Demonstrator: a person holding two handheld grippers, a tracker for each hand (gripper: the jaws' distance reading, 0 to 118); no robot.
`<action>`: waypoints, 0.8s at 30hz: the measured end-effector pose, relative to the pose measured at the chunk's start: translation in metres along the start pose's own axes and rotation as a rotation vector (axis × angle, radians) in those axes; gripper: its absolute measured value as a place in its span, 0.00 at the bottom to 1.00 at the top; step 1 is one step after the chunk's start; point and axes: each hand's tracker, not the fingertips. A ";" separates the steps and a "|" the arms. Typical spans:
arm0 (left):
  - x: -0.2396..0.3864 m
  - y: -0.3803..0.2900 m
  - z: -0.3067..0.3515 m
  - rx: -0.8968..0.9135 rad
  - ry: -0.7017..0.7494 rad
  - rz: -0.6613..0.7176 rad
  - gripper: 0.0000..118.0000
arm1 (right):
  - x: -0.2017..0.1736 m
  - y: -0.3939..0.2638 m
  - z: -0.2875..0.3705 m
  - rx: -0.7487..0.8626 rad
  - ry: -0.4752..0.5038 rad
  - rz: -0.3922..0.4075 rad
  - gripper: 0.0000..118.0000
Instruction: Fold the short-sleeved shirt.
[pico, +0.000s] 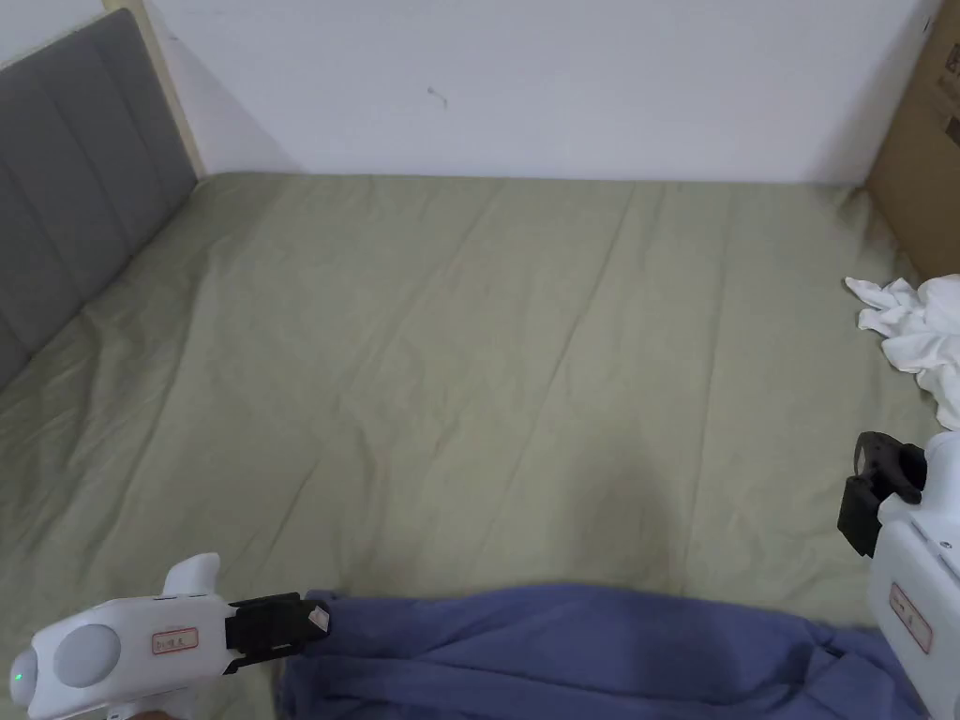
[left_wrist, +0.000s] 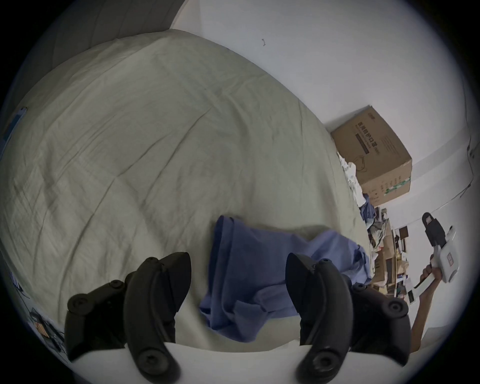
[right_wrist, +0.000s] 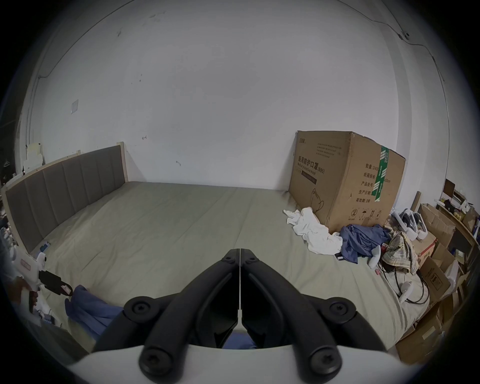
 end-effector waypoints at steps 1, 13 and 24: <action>-0.002 0.000 -0.004 -0.002 -0.001 0.001 0.74 | -0.001 -0.001 -0.001 -0.007 0.002 -0.002 0.03; 0.004 0.001 -0.034 -0.077 -0.058 0.022 0.58 | 0.006 -0.003 -0.002 -0.031 -0.020 -0.012 0.03; 0.043 0.006 -0.008 0.024 0.044 -0.113 0.18 | 0.020 0.001 0.004 -0.017 -0.032 -0.030 0.03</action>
